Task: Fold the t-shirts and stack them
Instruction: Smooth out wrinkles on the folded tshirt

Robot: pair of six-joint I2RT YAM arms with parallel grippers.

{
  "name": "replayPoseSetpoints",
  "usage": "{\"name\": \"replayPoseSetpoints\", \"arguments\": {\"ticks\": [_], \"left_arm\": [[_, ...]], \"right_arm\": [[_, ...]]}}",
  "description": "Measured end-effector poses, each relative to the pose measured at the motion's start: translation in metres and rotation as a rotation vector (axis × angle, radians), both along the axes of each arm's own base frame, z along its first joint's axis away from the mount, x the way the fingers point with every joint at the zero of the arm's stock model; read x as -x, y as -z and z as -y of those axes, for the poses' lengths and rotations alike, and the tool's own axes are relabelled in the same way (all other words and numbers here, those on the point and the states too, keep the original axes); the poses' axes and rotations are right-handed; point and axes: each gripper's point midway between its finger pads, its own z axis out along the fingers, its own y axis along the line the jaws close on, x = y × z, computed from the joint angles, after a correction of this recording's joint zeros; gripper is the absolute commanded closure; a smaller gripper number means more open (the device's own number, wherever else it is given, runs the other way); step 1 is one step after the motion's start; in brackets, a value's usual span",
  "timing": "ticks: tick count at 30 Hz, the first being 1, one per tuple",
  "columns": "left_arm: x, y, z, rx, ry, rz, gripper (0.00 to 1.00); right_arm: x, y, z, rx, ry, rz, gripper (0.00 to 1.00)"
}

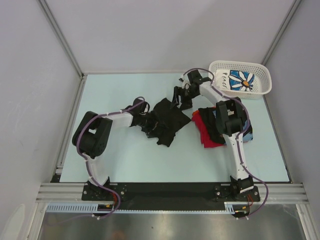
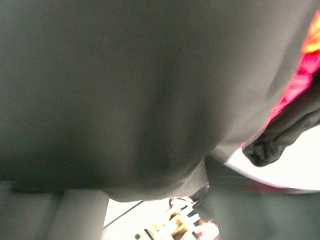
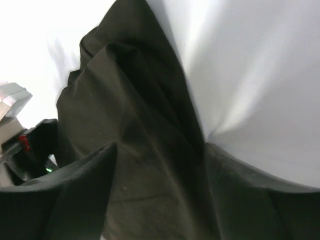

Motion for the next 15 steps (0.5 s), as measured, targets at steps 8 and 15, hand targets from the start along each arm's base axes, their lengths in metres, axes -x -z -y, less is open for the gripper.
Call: {"name": "replayPoseSetpoints", "arguments": {"ticks": [8, 15], "left_arm": [[-0.001, 0.011, -0.006, -0.044, -0.007, -0.048, 1.00], [-0.005, 0.013, -0.032, -0.111, -0.006, -0.067, 1.00]], "right_arm": [[0.036, 0.024, -0.002, 0.101, -0.067, -0.079, 1.00], [0.078, 0.025, 0.017, 0.186, -0.067, -0.119, 1.00]]}}
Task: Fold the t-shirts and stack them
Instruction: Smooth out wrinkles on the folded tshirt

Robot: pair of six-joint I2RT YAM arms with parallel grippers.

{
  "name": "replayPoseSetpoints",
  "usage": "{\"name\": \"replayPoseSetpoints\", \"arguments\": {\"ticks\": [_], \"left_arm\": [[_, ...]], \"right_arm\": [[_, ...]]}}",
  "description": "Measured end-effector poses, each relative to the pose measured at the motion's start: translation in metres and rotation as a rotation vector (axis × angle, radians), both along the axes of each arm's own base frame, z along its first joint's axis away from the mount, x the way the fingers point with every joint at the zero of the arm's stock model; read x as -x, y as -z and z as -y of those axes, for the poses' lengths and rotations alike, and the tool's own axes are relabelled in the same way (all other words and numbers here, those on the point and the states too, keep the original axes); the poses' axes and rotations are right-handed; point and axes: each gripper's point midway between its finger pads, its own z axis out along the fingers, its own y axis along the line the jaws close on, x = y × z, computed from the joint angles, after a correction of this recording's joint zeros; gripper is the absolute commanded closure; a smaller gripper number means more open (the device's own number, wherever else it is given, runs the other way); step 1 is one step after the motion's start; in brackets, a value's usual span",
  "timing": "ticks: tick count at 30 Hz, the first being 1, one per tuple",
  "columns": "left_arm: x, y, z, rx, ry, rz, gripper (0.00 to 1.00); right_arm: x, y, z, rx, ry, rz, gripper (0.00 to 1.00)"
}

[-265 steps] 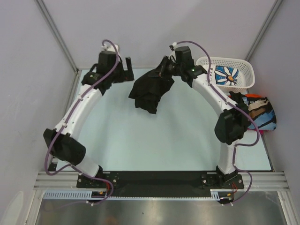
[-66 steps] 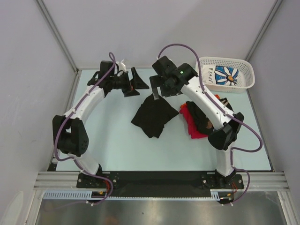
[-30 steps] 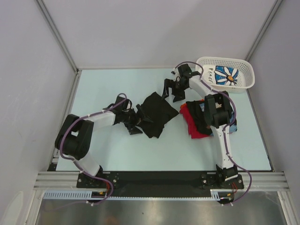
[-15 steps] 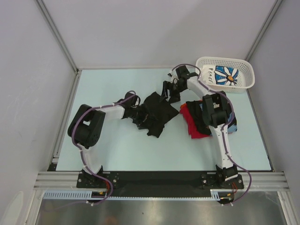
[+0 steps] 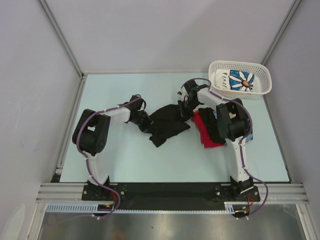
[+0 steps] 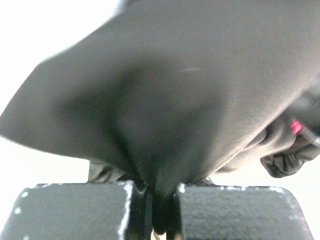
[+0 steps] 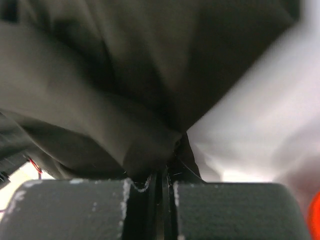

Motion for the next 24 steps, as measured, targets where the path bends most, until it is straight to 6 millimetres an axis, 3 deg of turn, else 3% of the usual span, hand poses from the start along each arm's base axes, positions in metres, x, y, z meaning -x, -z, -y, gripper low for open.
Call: {"name": "replayPoseSetpoints", "arguments": {"ticks": [5, 9, 12, 13, 16, 18, 20, 22, 24], "left_arm": [[-0.026, -0.009, -0.025, -0.094, 0.012, 0.039, 1.00], [-0.050, -0.015, -0.027, -0.136, 0.066, 0.070, 1.00], [-0.055, -0.018, -0.027, -0.149, 0.107, 0.071, 0.69], [-0.054, -0.019, -0.028, -0.152, 0.118, 0.072, 0.48], [-0.052, -0.018, -0.033, -0.173, 0.135, 0.078, 0.01], [-0.049, -0.018, -0.041, -0.188, 0.134, 0.090, 0.00], [-0.037, -0.022, -0.051, -0.204, 0.128, 0.094, 0.00], [-0.026, -0.036, -0.061, -0.218, 0.121, 0.121, 0.00], [-0.020, -0.057, -0.066, -0.226, 0.116, 0.187, 0.00]], "right_arm": [[0.034, -0.001, 0.003, 0.050, -0.025, -0.038, 1.00], [0.051, -0.001, -0.003, 0.096, -0.052, -0.031, 0.97], [0.050, -0.001, -0.003, 0.130, -0.047, -0.007, 0.90], [0.047, -0.001, -0.001, 0.146, -0.039, 0.003, 0.89], [0.039, -0.006, 0.012, 0.222, -0.018, 0.029, 0.67], [0.028, -0.014, 0.019, 0.270, -0.002, 0.064, 0.62], [0.015, -0.025, 0.024, 0.299, 0.011, 0.112, 0.48], [0.001, -0.040, 0.025, 0.310, 0.026, 0.170, 0.39], [-0.006, -0.055, 0.027, 0.308, 0.040, 0.215, 0.38]]}}
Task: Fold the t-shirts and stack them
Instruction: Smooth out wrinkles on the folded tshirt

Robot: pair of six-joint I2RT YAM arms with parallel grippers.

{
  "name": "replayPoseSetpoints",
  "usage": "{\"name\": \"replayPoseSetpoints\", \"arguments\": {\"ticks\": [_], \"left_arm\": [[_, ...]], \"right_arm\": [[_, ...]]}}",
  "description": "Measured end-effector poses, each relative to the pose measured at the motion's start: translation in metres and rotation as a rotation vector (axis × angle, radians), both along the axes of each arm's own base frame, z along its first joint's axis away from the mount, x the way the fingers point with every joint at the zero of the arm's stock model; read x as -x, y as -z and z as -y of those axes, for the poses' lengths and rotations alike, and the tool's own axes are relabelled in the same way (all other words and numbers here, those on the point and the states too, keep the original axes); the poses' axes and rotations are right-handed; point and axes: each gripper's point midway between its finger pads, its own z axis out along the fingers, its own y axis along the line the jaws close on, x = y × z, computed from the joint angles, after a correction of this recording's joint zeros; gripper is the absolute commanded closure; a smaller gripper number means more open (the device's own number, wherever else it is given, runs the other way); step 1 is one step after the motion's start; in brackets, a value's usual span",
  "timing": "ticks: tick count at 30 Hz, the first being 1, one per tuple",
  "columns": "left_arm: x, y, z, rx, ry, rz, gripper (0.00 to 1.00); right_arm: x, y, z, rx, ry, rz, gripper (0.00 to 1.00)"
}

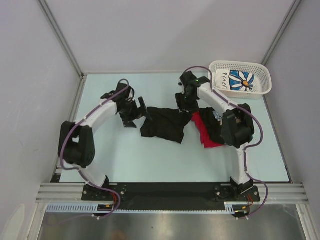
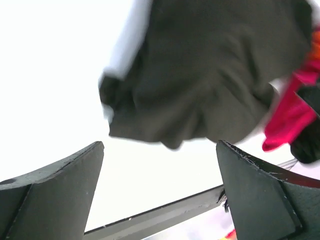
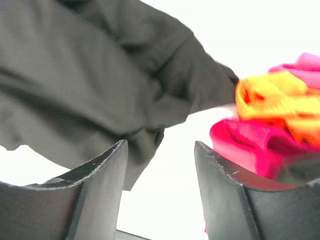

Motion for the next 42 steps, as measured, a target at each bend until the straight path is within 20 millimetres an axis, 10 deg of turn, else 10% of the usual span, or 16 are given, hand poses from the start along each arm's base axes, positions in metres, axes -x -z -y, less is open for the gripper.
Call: {"name": "replayPoseSetpoints", "arguments": {"ticks": [6, 16, 35, 38, 41, 42], "left_arm": [[0.013, -0.042, -0.008, 0.019, 0.028, 0.165, 0.00], [0.054, 0.053, -0.019, -0.033, 0.069, -0.095, 0.01], [-0.013, 0.041, -0.010, 0.053, 0.069, 0.008, 0.01], [-0.011, 0.043, -0.008, 0.068, 0.082, -0.001, 0.09], [-0.010, 0.041, -0.005, 0.090, 0.098, 0.000, 0.42], [-0.009, 0.041, -0.004, 0.098, 0.103, 0.002, 0.67]], "right_arm": [[0.016, -0.051, 0.002, -0.076, -0.008, 0.073, 0.37], [0.099, 0.002, 0.010, -0.136, 0.047, -0.206, 0.37], [0.073, -0.013, -0.024, -0.318, 0.141, -0.215, 0.35], [0.080, -0.011, -0.028, -0.332, 0.125, -0.254, 0.36], [0.090, 0.000, -0.031, -0.330, 0.103, -0.327, 0.36], [0.093, 0.005, -0.031, -0.322, 0.097, -0.353, 0.37]]}}
